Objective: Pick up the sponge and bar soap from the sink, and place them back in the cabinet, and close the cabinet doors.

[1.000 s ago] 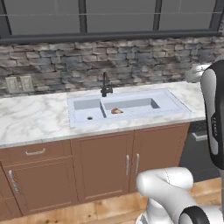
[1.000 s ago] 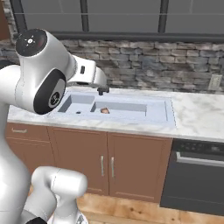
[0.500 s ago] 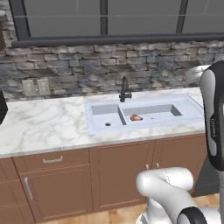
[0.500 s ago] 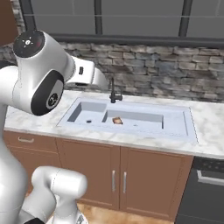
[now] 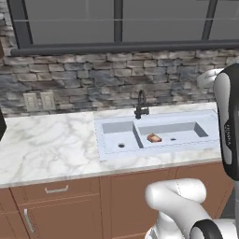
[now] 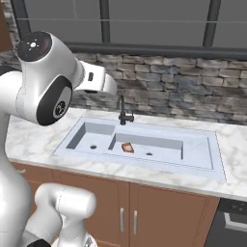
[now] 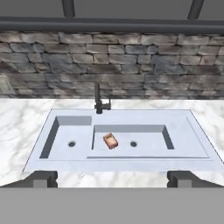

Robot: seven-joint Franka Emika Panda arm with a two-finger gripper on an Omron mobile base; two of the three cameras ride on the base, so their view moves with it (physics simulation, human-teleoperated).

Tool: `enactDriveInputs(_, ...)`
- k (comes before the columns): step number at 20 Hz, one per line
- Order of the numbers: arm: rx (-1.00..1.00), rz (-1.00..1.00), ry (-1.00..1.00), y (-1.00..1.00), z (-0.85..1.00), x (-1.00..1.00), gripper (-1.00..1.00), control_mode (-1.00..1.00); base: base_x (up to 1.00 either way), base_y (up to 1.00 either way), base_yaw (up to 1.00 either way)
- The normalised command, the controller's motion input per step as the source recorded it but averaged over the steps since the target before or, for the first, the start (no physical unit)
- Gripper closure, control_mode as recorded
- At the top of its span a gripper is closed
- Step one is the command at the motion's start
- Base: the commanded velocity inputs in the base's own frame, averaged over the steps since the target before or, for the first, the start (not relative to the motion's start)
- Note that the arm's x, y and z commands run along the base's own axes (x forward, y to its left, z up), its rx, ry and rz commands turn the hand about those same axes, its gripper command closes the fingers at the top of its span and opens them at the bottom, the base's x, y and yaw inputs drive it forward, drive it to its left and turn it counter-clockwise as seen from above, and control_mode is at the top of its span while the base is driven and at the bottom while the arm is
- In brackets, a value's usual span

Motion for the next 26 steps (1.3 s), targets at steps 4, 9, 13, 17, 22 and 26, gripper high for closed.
enactDriveInputs(4,0.00,0.00,0.00,0.00,0.00,0.00,-1.00,1.00,0.42,0.00,-0.13)
enactDriveInputs(9,0.00,0.00,0.00,0.00,0.00,0.00,-1.00,1.00,0.34,0.00,-0.19)
enactDriveInputs(13,0.00,0.00,0.00,0.00,0.00,0.00,-1.00,1.00,0.29,0.00,-0.14)
enactDriveInputs(17,0.00,0.00,0.00,0.00,0.00,0.00,-1.00,1.00,0.42,0.00,-0.11)
enactDriveInputs(22,0.00,0.00,0.00,0.00,0.00,0.00,-1.00,1.00,0.58,0.00,-0.01)
enactDriveInputs(26,0.00,0.00,0.00,0.00,0.00,0.00,-1.00,1.00,0.44,-0.01,0.06)
